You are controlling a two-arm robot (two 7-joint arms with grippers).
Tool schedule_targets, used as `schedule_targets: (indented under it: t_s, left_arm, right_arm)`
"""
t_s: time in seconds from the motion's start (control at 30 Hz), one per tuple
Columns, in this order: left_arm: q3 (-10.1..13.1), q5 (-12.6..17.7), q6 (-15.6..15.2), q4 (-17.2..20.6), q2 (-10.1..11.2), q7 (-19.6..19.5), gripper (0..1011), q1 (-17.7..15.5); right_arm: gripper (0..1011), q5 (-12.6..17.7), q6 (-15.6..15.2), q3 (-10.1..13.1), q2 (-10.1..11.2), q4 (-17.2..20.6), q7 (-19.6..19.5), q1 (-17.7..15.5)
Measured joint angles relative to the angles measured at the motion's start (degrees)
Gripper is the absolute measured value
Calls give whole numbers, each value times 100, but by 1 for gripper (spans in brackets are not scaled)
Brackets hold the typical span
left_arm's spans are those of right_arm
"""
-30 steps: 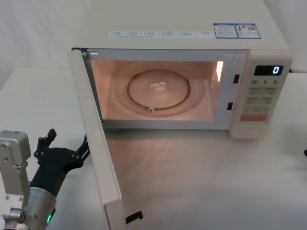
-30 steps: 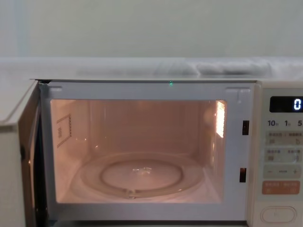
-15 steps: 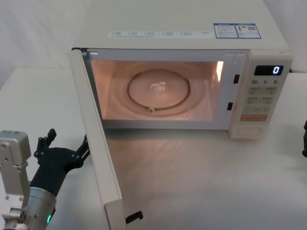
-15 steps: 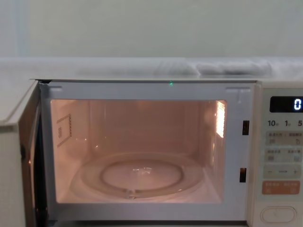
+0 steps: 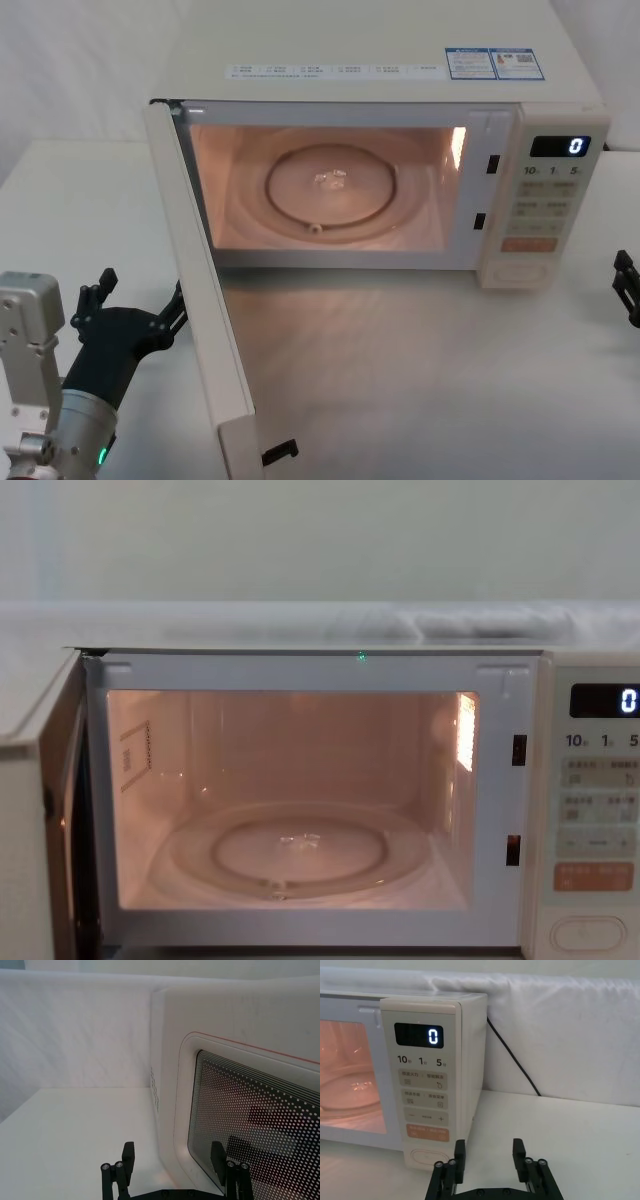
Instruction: Press the button to open the microwave door with one hand; close the microwave door with the other hand.
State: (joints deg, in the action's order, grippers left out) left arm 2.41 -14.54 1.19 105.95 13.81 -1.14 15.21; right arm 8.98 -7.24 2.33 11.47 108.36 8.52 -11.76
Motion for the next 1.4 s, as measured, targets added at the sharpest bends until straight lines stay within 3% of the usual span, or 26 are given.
schedule_targets:
  t_s: [0.47, 1.4]
  left_arm:
    - [0, 0, 0, 0, 0, 0, 1001, 0]
    - [0, 0, 0, 0, 0, 0, 1001, 0]
  right_arm:
    - [997, -6, 0, -4, -1, 0, -1, 0]
    - [1002, -6, 1, -4, -1, 0, -1, 0]
